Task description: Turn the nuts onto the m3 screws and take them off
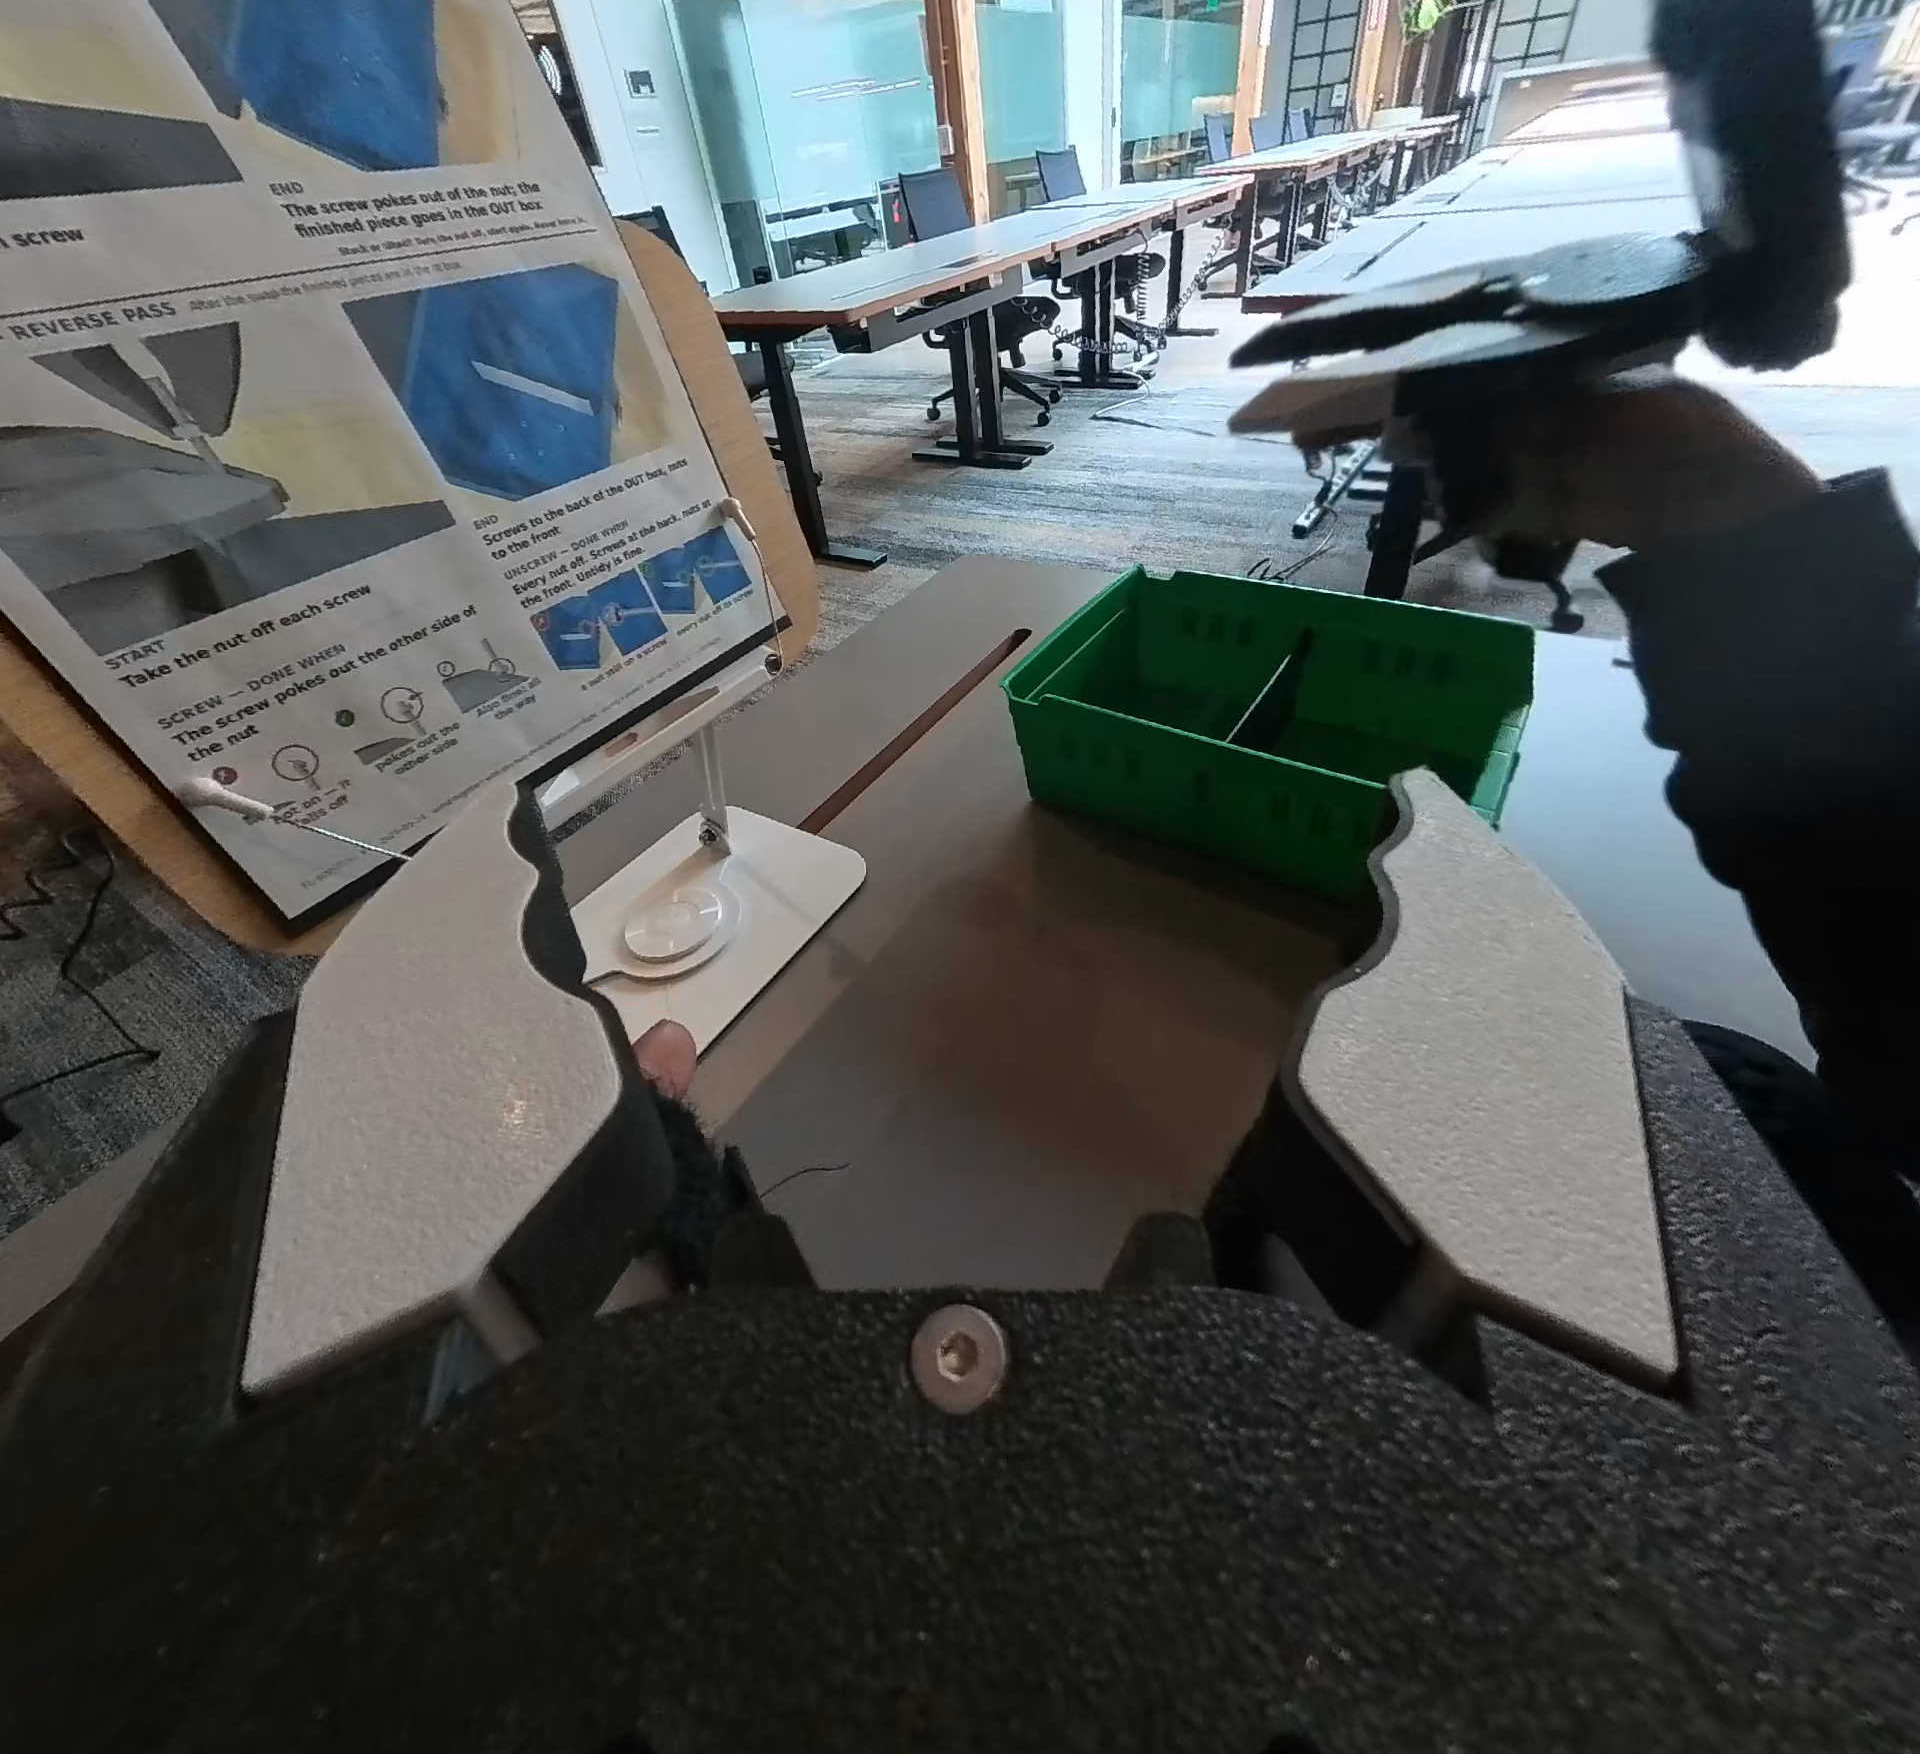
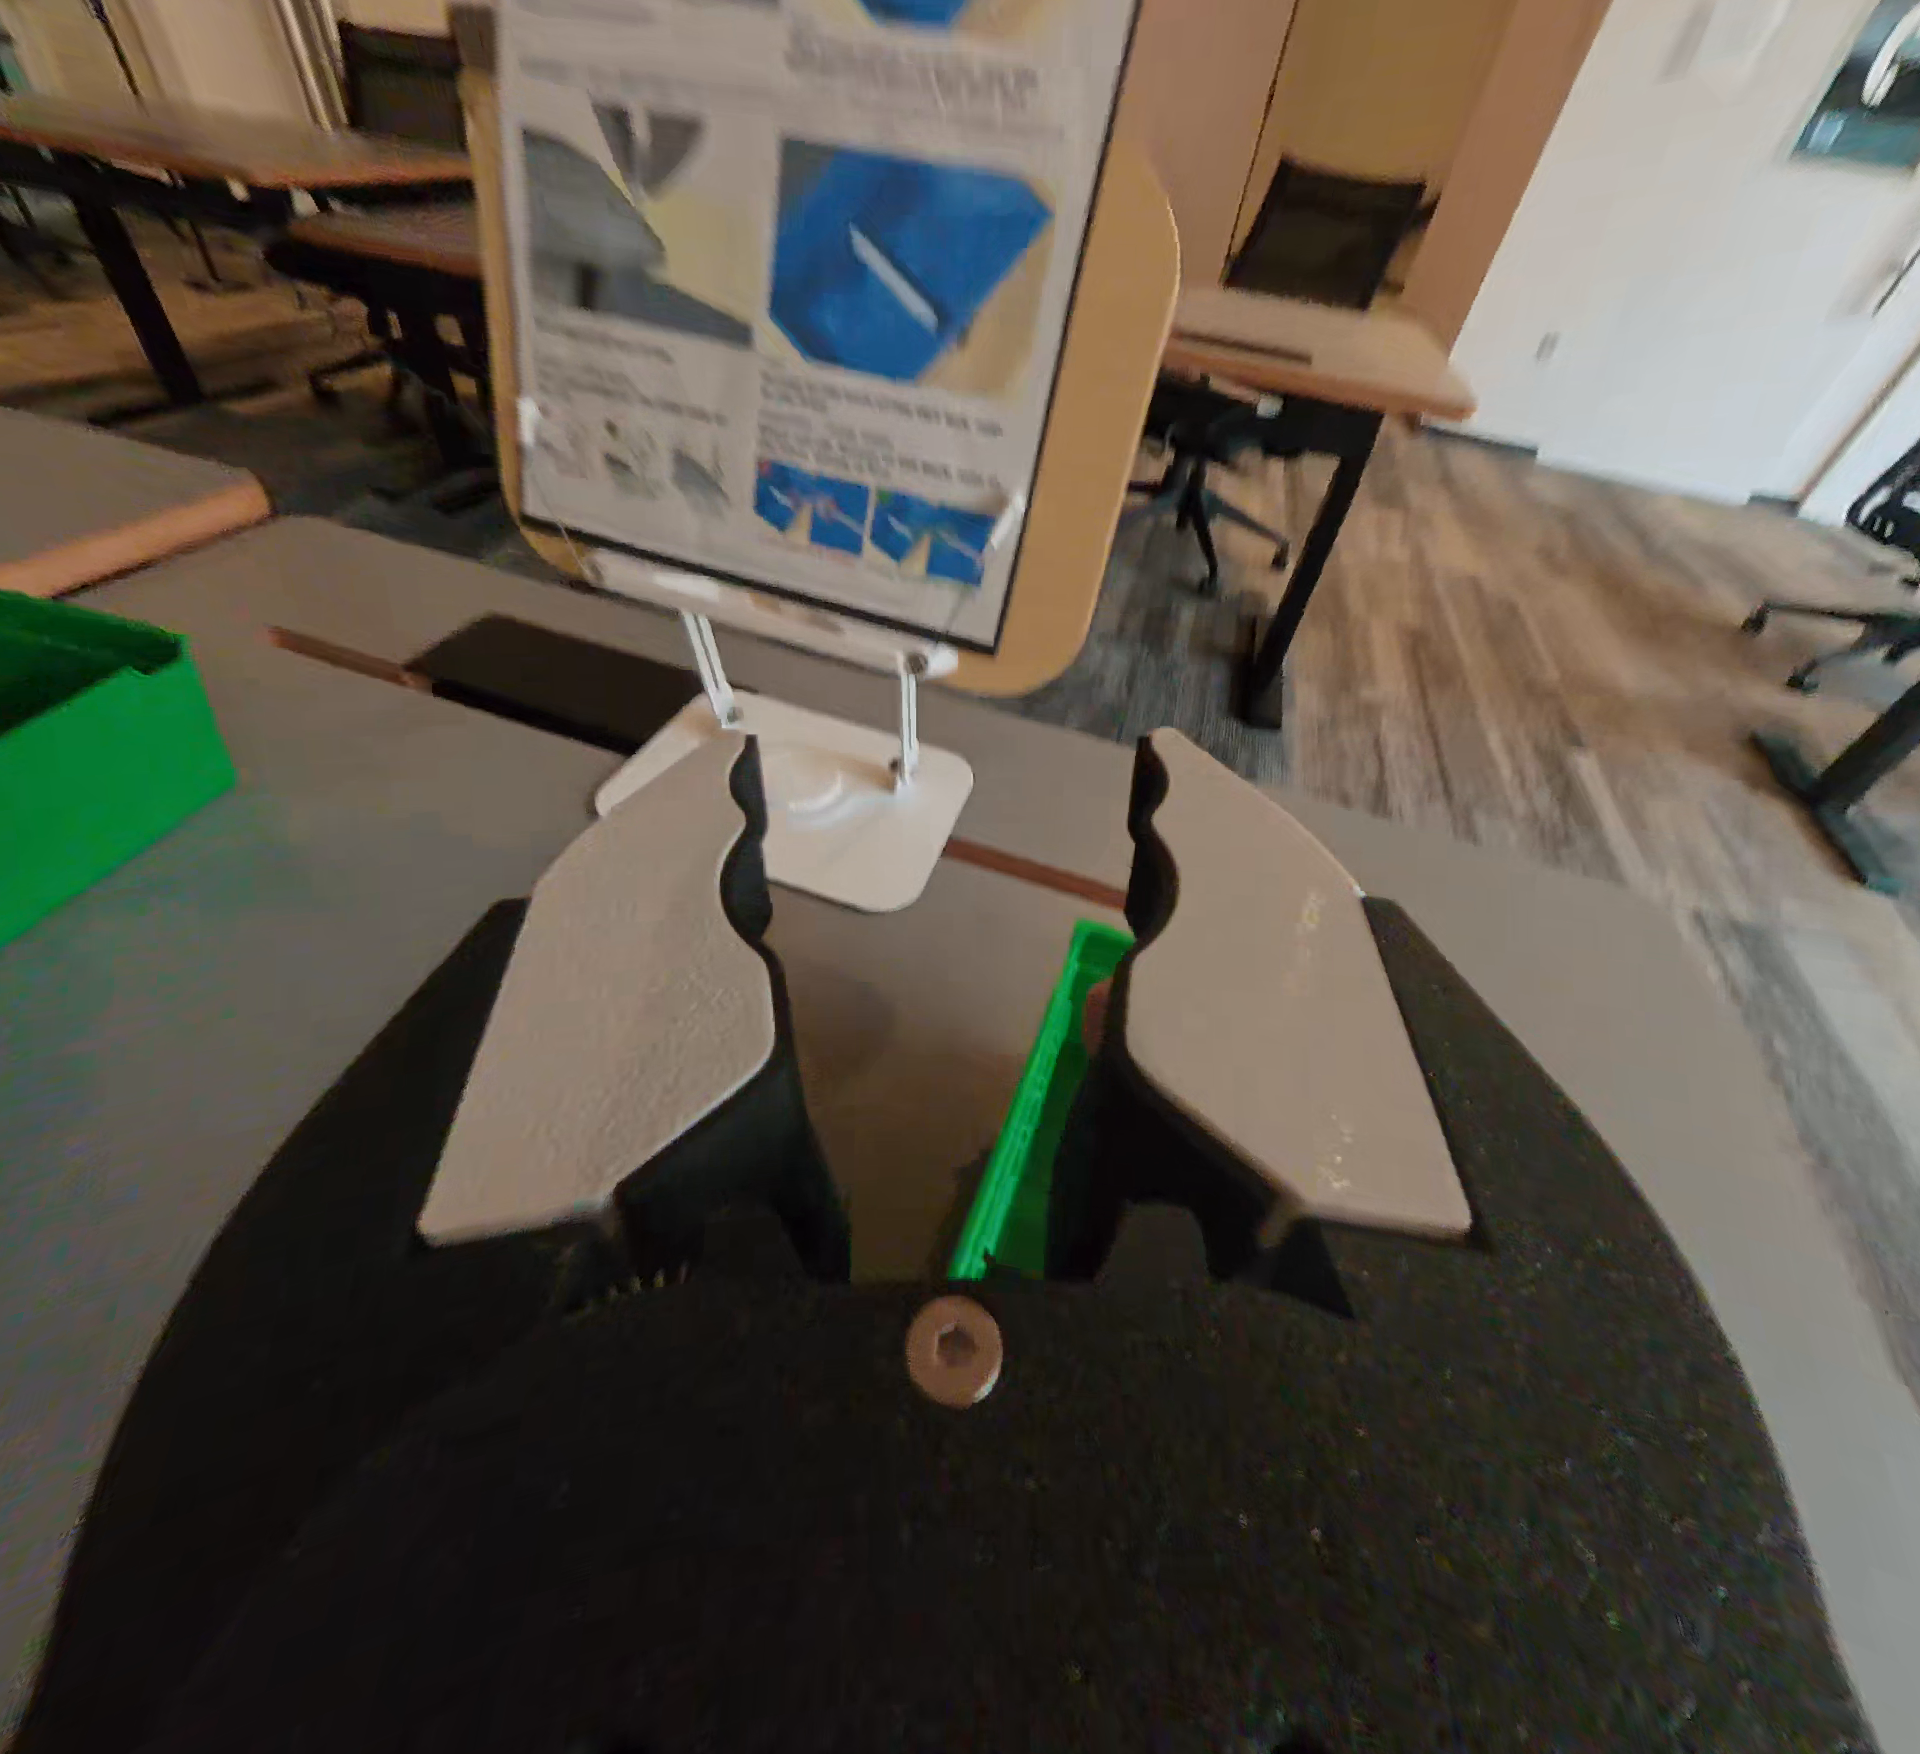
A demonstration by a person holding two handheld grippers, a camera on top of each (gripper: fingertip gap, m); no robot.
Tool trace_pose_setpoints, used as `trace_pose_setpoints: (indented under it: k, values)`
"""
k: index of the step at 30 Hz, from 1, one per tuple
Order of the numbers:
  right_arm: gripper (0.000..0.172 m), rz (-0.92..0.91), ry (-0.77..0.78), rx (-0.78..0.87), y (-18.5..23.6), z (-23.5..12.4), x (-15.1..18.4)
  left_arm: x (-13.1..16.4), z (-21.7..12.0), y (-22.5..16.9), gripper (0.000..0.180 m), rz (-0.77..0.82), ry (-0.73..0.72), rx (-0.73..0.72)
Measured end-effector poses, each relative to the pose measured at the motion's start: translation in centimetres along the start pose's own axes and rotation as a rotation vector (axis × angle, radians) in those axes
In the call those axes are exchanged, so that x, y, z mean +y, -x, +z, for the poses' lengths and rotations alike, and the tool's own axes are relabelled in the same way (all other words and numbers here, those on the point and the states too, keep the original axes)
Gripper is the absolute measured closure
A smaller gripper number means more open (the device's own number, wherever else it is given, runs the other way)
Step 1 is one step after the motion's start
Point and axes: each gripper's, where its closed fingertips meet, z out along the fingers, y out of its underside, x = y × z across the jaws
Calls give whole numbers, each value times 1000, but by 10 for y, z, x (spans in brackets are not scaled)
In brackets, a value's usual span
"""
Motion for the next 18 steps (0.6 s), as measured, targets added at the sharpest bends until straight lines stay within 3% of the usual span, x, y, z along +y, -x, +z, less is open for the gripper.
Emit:
trace_pose_setpoints:
  k: [4, 10, 14, 18]
  values:
    - [106, -32, -127, -13, 18, -22, -30, -1, -4, 4, 40, -7, -2, -17]
    - [110, -75, -193, -35, 33, -35, -38, 4, -21, 27, 44, -58, 25, -108]
    - [111, -105, -189, -64, 43, -35, -37, 21, -60, 73, 54, -113, 123, -299]
    - [111, -132, -170, -97, 51, -37, -32, 62, -116, 129, 63, -178, 306, -528]
